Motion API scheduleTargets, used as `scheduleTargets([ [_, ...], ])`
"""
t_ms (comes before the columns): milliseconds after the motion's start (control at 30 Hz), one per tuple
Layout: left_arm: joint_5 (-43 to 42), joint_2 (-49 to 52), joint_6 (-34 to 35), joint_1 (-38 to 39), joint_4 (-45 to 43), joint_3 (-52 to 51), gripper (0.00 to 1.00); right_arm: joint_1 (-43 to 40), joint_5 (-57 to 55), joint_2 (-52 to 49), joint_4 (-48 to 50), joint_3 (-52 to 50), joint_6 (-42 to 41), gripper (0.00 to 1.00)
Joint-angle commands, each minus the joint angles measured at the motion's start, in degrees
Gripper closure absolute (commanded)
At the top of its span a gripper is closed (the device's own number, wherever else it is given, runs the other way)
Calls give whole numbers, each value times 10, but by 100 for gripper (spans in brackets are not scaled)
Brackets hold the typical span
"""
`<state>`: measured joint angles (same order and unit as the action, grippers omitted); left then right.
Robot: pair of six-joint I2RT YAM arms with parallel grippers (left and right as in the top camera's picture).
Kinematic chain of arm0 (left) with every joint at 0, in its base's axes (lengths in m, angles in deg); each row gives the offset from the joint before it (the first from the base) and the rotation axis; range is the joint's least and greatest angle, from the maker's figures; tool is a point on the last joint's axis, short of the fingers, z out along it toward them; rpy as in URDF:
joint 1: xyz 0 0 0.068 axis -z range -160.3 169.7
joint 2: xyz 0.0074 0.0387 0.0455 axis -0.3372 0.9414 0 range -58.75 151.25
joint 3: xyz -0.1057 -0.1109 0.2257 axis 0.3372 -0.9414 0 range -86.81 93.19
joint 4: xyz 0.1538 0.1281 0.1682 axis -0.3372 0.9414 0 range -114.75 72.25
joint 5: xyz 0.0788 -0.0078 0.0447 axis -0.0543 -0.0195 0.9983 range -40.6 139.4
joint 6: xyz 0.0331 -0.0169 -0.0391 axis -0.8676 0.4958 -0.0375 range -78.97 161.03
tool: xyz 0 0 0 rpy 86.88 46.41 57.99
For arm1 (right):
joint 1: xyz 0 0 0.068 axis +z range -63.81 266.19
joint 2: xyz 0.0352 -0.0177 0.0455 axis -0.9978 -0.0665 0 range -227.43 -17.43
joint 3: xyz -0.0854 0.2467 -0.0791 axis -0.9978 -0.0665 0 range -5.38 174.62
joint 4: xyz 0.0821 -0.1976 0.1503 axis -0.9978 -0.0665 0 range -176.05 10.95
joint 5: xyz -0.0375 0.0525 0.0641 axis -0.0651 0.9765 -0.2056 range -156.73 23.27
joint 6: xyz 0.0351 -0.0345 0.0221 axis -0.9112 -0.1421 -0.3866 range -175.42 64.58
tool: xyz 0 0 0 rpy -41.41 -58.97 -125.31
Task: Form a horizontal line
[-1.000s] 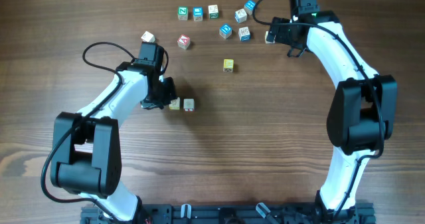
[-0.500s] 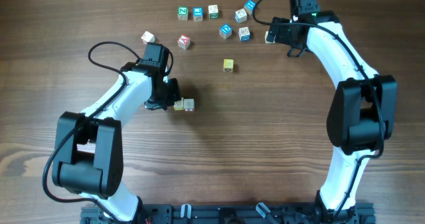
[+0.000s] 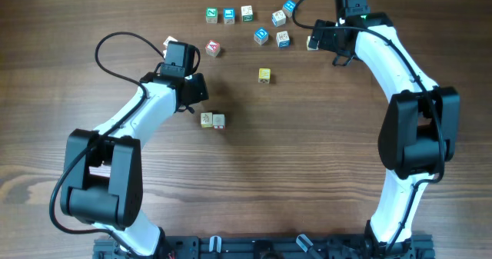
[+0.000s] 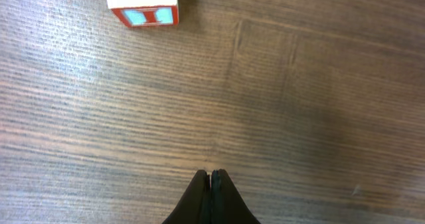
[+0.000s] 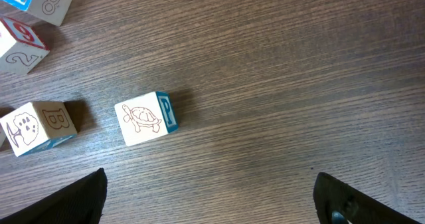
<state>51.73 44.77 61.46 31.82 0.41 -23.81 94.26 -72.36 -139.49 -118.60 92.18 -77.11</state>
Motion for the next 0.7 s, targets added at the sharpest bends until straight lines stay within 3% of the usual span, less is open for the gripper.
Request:
scheduleTargets([
  [0, 10, -4, -6, 3, -9, -2, 96, 0, -7, -15, 1, 3, 7, 0],
  [133, 7, -4, -4, 3, -19, -2, 96, 0, -7, -15, 1, 3, 7, 0],
  [300, -60, -3, -4, 7, -18, -2, 96, 0, -7, -15, 1, 3, 7, 0],
  [667, -67, 5, 0, 20, 20, -2, 96, 0, -7, -15, 1, 3, 7, 0],
])
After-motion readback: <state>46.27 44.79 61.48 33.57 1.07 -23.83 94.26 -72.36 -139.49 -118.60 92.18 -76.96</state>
